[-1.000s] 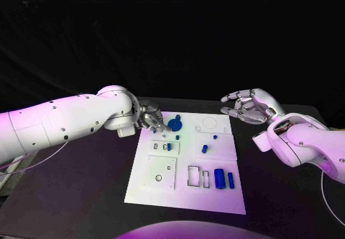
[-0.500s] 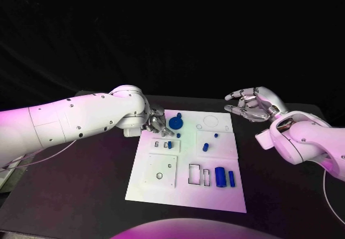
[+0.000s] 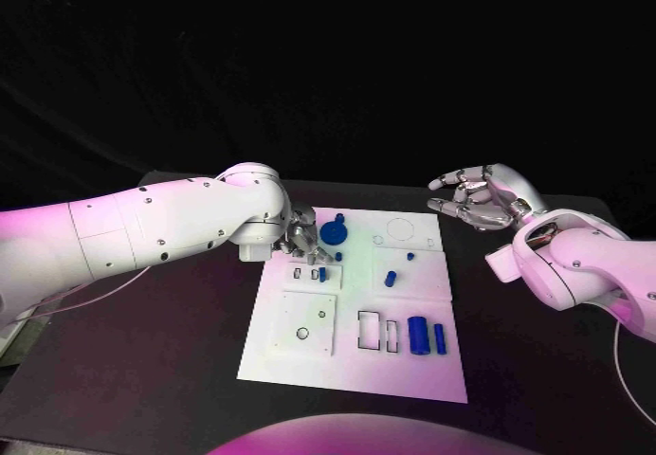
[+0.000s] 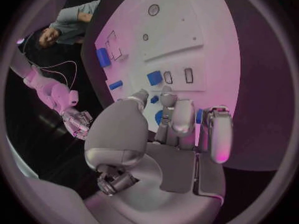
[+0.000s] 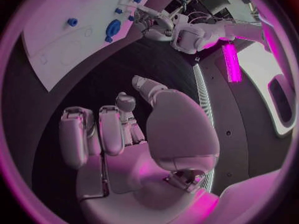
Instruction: Assemble the parts on the task board
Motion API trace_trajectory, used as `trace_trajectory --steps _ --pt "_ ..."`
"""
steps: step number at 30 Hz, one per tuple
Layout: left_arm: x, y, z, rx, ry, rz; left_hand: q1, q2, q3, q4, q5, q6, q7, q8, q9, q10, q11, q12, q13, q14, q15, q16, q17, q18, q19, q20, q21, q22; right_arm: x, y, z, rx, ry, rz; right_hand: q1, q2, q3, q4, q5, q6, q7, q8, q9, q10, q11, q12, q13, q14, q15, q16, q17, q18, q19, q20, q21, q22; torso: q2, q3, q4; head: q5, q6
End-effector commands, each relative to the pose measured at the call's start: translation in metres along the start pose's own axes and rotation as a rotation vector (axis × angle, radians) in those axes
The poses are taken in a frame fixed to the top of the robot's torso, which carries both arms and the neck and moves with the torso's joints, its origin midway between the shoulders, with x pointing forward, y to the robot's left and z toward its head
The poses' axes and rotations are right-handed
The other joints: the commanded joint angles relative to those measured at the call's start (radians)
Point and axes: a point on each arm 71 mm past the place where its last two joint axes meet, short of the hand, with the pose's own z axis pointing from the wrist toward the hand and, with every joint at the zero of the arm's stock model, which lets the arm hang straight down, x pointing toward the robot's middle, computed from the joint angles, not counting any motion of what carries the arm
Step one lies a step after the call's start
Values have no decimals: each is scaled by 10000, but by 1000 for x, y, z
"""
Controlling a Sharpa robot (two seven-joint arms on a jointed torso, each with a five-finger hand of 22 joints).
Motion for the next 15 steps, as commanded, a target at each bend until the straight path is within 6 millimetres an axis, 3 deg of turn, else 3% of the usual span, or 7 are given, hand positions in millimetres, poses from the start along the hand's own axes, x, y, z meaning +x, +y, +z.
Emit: trace_trajectory --steps 1,15 --pt "2 -2 1 -28 365 182 -78 -8 -53 7 -56 -67 -30 68 10 -28 -16 26 -14 50 -47 53 -16 -120 449 -32 66 1371 2 0 1 68 179 30 -94 6 23 51 67 16 -14 10 -13 -39 -9 -25 -1 229 1 -3 8 54 -4 29 -42 1422 1 1 2 -8 -25" --pt "7 -7 5 84 707 169 -7 4 -32 -19 -49 -158 -20 59 44 -177 -9 -141 -197 46 -42 48 -23 -118 440 -29 61 1361 4 -1 2 124 223 34 -91 9 30 53 82 9 -13 8 -19 -53 -9 -44 -21 223 1 -20 -13 65 -32 29 -80 1390 -6 7 -3 -27 -111"
